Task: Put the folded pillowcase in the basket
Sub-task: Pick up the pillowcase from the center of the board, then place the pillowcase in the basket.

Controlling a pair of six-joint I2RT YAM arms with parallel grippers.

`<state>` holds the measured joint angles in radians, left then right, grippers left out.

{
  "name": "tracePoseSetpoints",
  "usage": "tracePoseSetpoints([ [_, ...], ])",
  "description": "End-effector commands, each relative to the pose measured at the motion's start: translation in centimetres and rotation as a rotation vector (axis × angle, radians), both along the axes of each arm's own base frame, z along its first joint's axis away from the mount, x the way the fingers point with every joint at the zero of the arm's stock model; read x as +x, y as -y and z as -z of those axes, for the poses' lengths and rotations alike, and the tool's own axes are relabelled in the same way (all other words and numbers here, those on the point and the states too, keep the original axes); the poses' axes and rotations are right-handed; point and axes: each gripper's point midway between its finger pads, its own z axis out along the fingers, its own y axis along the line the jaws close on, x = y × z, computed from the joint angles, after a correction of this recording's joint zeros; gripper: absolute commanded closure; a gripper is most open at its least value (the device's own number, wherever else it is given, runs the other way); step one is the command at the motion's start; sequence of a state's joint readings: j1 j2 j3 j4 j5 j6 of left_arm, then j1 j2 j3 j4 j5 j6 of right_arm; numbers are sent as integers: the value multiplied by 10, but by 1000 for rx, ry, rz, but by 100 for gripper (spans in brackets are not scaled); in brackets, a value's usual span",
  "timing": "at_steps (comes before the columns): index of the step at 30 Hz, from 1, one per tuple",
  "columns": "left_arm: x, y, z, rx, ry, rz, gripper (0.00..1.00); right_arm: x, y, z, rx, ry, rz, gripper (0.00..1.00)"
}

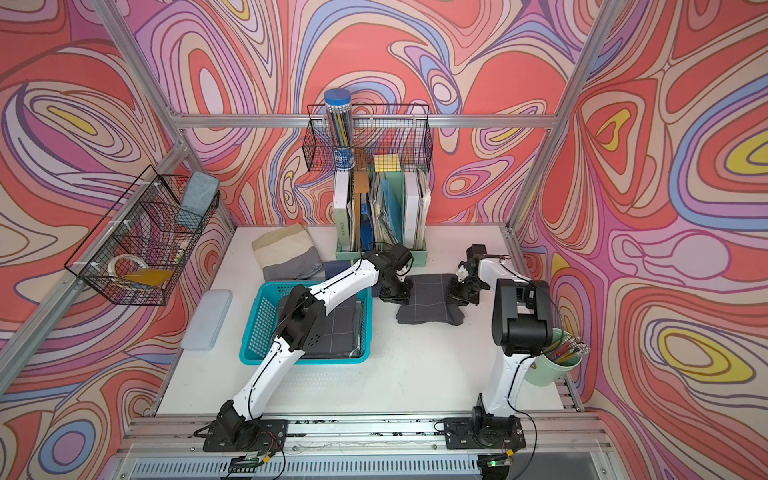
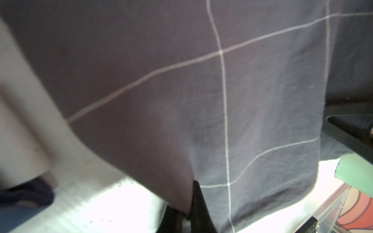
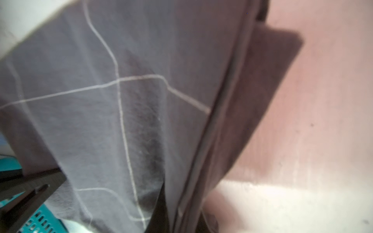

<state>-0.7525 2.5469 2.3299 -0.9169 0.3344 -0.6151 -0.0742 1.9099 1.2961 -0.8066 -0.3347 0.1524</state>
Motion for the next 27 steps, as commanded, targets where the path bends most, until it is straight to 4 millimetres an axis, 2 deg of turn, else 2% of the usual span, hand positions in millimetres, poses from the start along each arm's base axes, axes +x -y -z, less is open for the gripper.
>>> tracePoseSetpoints([
  [1,6,1,-53,-39,112,22,100,15,-10,-31,46,116,38,100],
  [4,8,-1,-67,-42,142,26,100,14,-9,-45,40,150,40,100],
  [6,9,-2,-77,-41,163,28,100,14,-10,-47,42,152,39,100],
  [7,10,-3,-80,-39,172,28,100,14,-10,-59,41,182,39,100],
  [12,10,-5,-102,-50,204,26,100,17,-14,-86,70,239,39,100],
  [18,10,-18,-135,-39,267,11,100,18,-46,-131,166,344,19,100],
  [27,-10,-61,-180,7,356,-34,100,4,-95,-191,231,456,-59,100],
])
